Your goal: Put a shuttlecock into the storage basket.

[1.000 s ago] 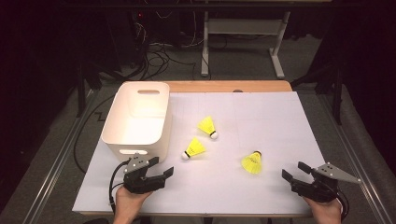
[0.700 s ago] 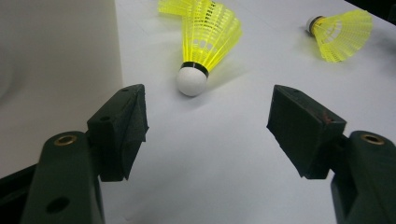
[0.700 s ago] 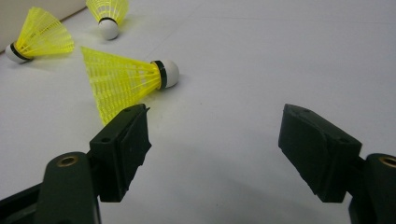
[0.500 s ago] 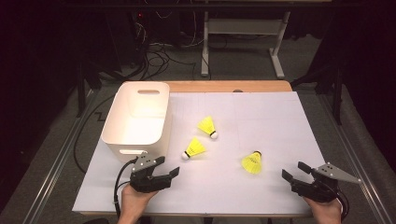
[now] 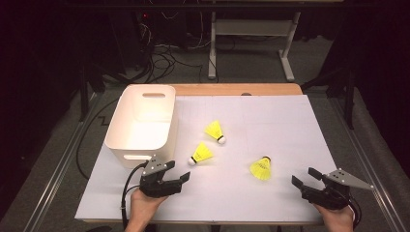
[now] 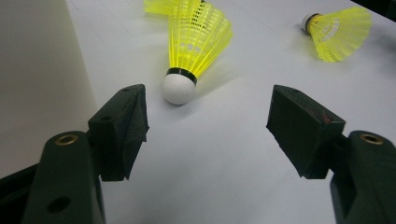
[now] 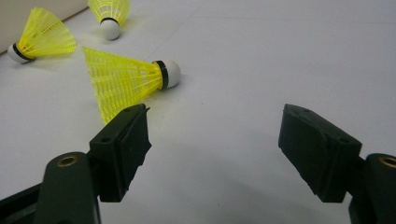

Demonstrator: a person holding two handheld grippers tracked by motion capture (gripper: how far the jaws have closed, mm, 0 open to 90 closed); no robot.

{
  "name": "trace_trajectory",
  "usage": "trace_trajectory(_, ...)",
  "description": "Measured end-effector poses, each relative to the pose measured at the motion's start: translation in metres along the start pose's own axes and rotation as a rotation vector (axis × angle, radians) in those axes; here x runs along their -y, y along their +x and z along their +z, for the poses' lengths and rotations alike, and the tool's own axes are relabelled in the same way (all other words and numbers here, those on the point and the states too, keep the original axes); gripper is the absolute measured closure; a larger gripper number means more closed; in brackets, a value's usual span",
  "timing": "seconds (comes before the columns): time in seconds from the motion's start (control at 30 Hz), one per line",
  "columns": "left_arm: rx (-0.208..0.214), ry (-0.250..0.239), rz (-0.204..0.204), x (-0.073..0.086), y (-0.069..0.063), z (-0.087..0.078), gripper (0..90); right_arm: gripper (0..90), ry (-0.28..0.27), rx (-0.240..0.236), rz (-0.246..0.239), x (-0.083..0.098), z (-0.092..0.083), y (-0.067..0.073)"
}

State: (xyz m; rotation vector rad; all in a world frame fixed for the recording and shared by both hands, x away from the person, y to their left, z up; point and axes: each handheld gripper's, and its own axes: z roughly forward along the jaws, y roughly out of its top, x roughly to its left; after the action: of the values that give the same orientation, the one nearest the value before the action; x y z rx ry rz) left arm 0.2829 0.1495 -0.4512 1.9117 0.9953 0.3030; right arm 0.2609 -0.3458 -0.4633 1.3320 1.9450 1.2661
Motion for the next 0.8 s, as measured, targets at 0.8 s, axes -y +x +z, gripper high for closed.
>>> trace_trajectory(0.8,-0.003,0.018,0.014,-0.018,-0.012,0.027,30.9,25.2,-0.003,-0.005,-0.001,0.000,0.000,0.000)
